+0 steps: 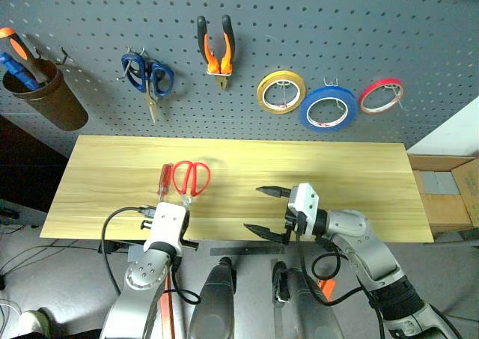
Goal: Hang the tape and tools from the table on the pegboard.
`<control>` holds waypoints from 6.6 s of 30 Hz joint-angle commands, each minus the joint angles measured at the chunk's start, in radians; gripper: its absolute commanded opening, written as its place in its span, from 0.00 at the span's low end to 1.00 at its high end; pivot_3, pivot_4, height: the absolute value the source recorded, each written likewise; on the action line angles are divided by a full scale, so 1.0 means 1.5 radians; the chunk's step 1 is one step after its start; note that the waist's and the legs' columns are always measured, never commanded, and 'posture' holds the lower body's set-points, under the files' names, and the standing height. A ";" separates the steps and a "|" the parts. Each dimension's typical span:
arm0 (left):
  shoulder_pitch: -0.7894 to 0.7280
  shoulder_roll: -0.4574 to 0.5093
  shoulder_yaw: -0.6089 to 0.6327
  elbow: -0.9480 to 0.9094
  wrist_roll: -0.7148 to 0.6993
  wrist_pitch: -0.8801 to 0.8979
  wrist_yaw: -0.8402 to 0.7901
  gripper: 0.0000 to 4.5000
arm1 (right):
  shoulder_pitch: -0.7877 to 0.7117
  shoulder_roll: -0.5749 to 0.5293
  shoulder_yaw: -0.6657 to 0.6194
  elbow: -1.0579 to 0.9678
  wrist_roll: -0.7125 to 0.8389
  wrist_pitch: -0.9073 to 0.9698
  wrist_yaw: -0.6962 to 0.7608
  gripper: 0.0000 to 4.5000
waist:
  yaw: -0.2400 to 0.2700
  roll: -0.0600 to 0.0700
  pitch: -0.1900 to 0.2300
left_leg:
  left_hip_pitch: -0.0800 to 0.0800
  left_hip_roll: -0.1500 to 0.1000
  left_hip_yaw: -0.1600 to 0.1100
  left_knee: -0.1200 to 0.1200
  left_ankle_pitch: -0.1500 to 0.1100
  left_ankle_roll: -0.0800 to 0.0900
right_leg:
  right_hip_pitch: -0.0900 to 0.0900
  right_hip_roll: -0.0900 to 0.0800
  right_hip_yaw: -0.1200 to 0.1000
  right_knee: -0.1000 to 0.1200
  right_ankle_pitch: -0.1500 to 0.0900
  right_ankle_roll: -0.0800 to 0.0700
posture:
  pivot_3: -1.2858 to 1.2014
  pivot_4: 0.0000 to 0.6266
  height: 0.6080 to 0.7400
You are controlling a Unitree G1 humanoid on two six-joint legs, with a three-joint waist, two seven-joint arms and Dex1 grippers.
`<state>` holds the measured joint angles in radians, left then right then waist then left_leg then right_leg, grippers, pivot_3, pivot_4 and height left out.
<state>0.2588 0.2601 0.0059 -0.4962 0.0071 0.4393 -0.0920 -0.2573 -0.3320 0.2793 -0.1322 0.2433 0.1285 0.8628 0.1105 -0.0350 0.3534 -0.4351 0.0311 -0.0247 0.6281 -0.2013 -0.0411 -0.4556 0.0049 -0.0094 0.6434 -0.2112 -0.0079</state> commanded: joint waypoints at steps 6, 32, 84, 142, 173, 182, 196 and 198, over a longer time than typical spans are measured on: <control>0.113 -0.047 0.026 -0.106 0.046 -0.231 0.050 0.07 | 0.005 0.019 -0.056 -0.096 0.136 0.059 0.008 1.00 | 0.005 -0.001 -0.017 | 0.000 0.000 0.000 0.000 0.000 0.000 | 0.000 0.000 -0.001 0.000 0.000 0.000 | 0.64 0.34 1.00; -0.279 -0.044 0.088 0.173 0.028 -0.262 0.043 0.07 | -0.055 0.032 -0.068 -0.007 0.073 -0.018 -0.020 1.00 | 0.039 -0.005 -0.089 | 0.013 -0.001 0.001 0.002 0.000 0.001 | 0.014 0.006 -0.003 0.001 0.001 -0.001 | 0.64 0.21 1.00; -0.424 0.158 0.109 0.487 -0.016 -0.046 -0.083 0.99 | -0.105 0.087 0.060 0.040 -0.090 0.004 -0.083 1.00 | 0.007 -0.001 -0.084 | 0.014 0.001 0.000 0.009 0.000 0.001 | 0.017 0.006 -0.003 0.003 0.002 -0.008 | 0.62 0.41 1.00; -0.167 0.131 0.212 -0.075 0.153 0.023 0.058 0.19 | -0.192 0.241 -0.001 -0.029 0.082 0.142 -0.109 1.00 | 0.005 -0.002 -0.012 | 0.001 0.011 0.000 -0.001 0.004 -0.007 | 0.000 0.007 -0.005 0.002 0.003 -0.005 | 0.69 0.33 1.00; -0.986 0.357 0.088 0.974 0.150 -0.583 0.072 0.19 | -0.273 0.252 -0.022 0.071 0.054 0.055 -0.148 1.00 | 0.089 -0.011 -0.047 | 0.001 0.010 0.008 0.001 0.004 -0.007 | 0.000 0.008 -0.012 0.003 0.005 -0.008 | 0.66 0.34 1.00; -1.064 0.310 0.142 1.082 0.031 -0.547 -0.031 0.19 | -0.262 0.249 -0.015 0.076 0.048 0.054 -0.154 1.00 | 0.088 -0.011 -0.047 | 0.001 0.010 0.007 0.002 0.004 -0.007 | 0.001 0.009 -0.013 0.003 0.006 -0.009 | 0.66 0.37 1.00; -1.095 0.318 0.121 1.105 0.044 -0.560 -0.038 0.19 | -0.247 0.239 -0.016 0.075 0.037 0.052 -0.155 1.00 | 0.088 -0.011 -0.047 | 0.001 0.010 0.003 0.003 0.006 -0.008 | 0.003 0.009 -0.017 0.004 0.005 -0.008 | 0.65 0.38 1.00; -1.110 0.318 0.123 1.113 0.041 -0.559 -0.040 0.19 | -0.246 0.241 -0.016 0.077 0.036 0.053 -0.158 1.00 | 0.088 -0.011 -0.047 | 0.001 0.010 0.002 0.003 0.006 -0.008 | 0.003 0.009 -0.018 0.004 0.005 -0.008 | 0.65 0.38 1.00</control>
<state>-1.3477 0.7200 0.1844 1.1872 0.0827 -0.3786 -0.1480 -0.6276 0.0213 0.2583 0.0202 0.2958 0.2153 0.6300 0.2419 -0.0510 0.2830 -0.4336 0.0456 -0.0220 0.6323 -0.1925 -0.0529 -0.4505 0.0189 -0.0369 0.6493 -0.2030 -0.0205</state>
